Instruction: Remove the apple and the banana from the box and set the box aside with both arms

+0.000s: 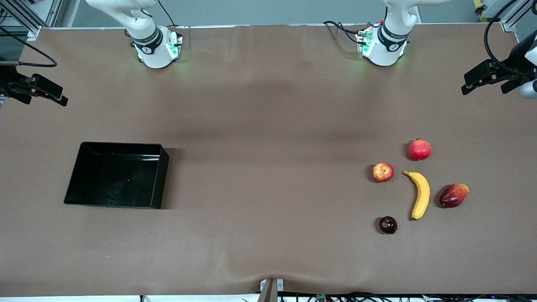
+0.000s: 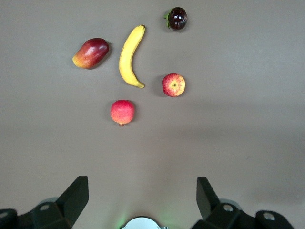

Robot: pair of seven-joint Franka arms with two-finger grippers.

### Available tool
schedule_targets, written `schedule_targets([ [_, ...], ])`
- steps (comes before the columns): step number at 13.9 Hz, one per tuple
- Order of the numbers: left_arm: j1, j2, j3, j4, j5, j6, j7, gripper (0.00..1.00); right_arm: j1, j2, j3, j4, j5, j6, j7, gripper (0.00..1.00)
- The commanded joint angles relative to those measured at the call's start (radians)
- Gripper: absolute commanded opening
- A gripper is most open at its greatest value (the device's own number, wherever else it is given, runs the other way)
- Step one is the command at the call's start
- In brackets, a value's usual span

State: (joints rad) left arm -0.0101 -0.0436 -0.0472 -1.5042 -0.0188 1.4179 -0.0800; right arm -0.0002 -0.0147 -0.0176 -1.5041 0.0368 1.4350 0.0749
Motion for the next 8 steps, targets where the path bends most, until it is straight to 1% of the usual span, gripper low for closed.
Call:
schedule_targets([
  [1, 0.001, -0.015, 0.003, -0.002, -0.003, 0.003, -0.009, 1.00, 0.011, -0.001, -0.001, 0.001, -0.009, 0.002, 0.009, 1.00],
  [6, 0.001, -0.010, 0.004, -0.005, -0.001, 0.001, -0.012, 1.00, 0.019, -0.001, -0.001, 0.001, -0.011, 0.001, 0.009, 1.00],
  [8, 0.001, -0.010, 0.003, -0.005, 0.022, -0.001, -0.012, 1.00, 0.019, 0.001, -0.001, 0.001, -0.012, 0.002, 0.009, 1.00],
])
